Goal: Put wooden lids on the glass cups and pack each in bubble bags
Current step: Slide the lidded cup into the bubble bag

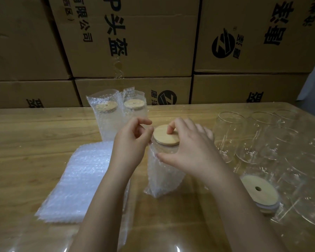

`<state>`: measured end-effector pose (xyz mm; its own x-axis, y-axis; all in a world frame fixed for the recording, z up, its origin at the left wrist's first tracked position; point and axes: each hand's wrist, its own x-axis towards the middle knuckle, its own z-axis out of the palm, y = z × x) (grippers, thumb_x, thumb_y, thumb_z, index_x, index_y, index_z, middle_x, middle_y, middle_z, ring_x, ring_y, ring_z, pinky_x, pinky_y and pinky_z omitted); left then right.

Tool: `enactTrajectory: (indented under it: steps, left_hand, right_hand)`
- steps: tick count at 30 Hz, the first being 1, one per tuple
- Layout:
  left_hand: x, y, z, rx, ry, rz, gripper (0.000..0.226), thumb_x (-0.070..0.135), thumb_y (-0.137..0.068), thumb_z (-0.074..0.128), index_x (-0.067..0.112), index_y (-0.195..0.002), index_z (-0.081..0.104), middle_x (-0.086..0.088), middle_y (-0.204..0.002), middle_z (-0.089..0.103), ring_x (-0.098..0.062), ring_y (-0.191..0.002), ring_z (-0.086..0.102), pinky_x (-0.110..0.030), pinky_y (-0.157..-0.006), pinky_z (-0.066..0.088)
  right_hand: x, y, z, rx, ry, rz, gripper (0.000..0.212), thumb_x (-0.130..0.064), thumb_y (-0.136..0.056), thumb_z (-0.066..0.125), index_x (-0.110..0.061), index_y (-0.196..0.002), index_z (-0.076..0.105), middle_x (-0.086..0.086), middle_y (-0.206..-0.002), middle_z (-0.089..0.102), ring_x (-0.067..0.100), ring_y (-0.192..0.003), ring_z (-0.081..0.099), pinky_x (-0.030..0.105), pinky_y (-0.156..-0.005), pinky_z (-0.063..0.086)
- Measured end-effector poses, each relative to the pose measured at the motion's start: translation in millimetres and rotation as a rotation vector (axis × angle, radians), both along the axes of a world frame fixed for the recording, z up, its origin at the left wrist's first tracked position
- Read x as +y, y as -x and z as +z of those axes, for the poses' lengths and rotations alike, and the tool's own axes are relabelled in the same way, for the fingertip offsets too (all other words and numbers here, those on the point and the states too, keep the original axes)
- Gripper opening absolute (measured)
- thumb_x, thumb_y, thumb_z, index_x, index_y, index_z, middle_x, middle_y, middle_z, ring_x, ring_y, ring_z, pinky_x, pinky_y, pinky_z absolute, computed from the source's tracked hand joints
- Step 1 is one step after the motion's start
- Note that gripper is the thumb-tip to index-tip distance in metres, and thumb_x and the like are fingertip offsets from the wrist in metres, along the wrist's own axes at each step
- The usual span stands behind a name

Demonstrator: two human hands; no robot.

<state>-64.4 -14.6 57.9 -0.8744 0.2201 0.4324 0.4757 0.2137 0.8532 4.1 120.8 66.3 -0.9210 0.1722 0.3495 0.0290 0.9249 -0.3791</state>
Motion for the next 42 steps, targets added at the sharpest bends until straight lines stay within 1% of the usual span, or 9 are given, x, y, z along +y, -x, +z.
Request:
enactTrajectory:
  steps: [5, 11, 14, 20, 24, 30, 35, 39, 42]
  left_hand:
    - [4, -1, -2, 0.038, 0.046, 0.005, 0.016, 0.018, -0.091, 0.063, 0.033, -0.089, 0.058, 0.007, -0.059, 0.058, -0.009, -0.065, 0.060, -0.019, -0.061, 0.044]
    - [-5, -7, 6, 0.037, 0.308, 0.136, 0.021, 0.031, -0.089, 0.062, 0.030, -0.108, 0.054, 0.003, -0.073, 0.064, -0.012, -0.071, 0.062, -0.039, -0.067, 0.054]
    - [-9, -18, 16, -0.111, 0.491, 0.064, 0.045, 0.036, -0.080, 0.062, 0.036, -0.120, 0.041, 0.004, -0.070, 0.066, -0.010, -0.067, 0.065, -0.039, -0.066, 0.056]
    - [-13, -33, 29, -0.166, 0.592, -0.074, 0.059, 0.016, -0.084, 0.060, 0.033, -0.134, 0.035, 0.003, -0.066, 0.065, -0.003, -0.051, 0.065, -0.038, -0.065, 0.059]
    - [-15, -34, 32, -0.075, 0.540, -0.018, 0.056, 0.011, -0.089, 0.060, 0.032, -0.135, 0.037, 0.002, -0.065, 0.065, -0.002, -0.052, 0.064, -0.038, -0.065, 0.058]
    - [-28, -28, 37, -0.055, 0.385, 0.054, 0.046, 0.011, -0.089, 0.064, 0.031, -0.127, 0.046, 0.000, -0.067, 0.064, -0.002, -0.055, 0.065, -0.037, -0.066, 0.058]
    - [-30, -21, 37, 0.008, 0.100, 0.118, 0.027, 0.014, -0.090, 0.064, 0.038, -0.096, 0.052, 0.000, -0.067, 0.064, -0.006, -0.055, 0.066, -0.034, -0.063, 0.055]
    - [-24, -16, 29, 0.128, 0.219, 0.206, 0.015, 0.022, -0.092, 0.060, 0.030, -0.104, 0.053, 0.010, -0.088, 0.060, -0.006, -0.061, 0.062, -0.043, -0.070, 0.056]
    - [-28, -20, 33, 0.392, 0.329, 0.049, 0.023, 0.041, -0.091, 0.053, 0.030, -0.108, 0.061, 0.022, -0.101, 0.056, -0.004, -0.058, 0.053, -0.021, -0.064, 0.046]
  right_hand:
    - [2, 1, -2, -0.077, 0.002, 0.006, 0.049, -0.061, -0.073, 0.063, -0.037, -0.101, 0.030, -0.010, -0.114, 0.040, 0.015, -0.108, 0.045, 0.038, -0.095, 0.029]
    - [14, -5, 5, -0.162, 0.356, 0.124, 0.025, -0.052, -0.091, 0.049, -0.034, -0.107, 0.046, -0.017, -0.122, 0.037, -0.001, -0.091, 0.049, 0.018, -0.065, 0.036]
    - [14, -4, 6, -0.095, 0.347, 0.074, 0.018, -0.033, -0.100, 0.034, -0.029, -0.109, 0.049, -0.010, -0.123, 0.044, 0.002, -0.081, 0.051, 0.022, -0.061, 0.037]
    - [16, -2, 6, 0.060, 0.227, -0.140, 0.045, -0.024, -0.097, 0.048, -0.025, -0.140, 0.035, -0.005, -0.117, 0.058, 0.017, -0.082, 0.061, 0.035, -0.068, 0.050]
    - [21, 1, 6, 0.083, 0.194, -0.206, 0.019, -0.024, -0.097, 0.051, -0.020, -0.108, 0.066, -0.004, -0.102, 0.066, 0.017, -0.086, 0.062, 0.037, -0.075, 0.053]
    - [24, -4, 11, 0.301, 0.277, -0.231, 0.015, -0.022, -0.097, 0.051, -0.019, -0.087, 0.063, -0.007, -0.087, 0.060, 0.007, -0.070, 0.053, 0.022, -0.057, 0.045]
    - [23, -8, 16, 0.346, 0.495, -0.142, 0.014, -0.020, -0.093, 0.055, -0.021, -0.084, 0.065, -0.013, -0.074, 0.058, 0.001, -0.065, 0.054, 0.011, -0.053, 0.039]
    - [20, -4, 12, 0.331, 0.550, -0.134, 0.014, -0.019, -0.095, 0.053, -0.020, -0.085, 0.063, -0.008, -0.071, 0.060, 0.008, -0.060, 0.060, 0.028, -0.060, 0.050]
    - [22, -1, 9, 0.353, 0.570, -0.145, 0.010, -0.019, -0.096, 0.052, -0.024, -0.089, 0.058, -0.009, -0.073, 0.059, -0.002, -0.056, 0.060, 0.019, -0.053, 0.047]
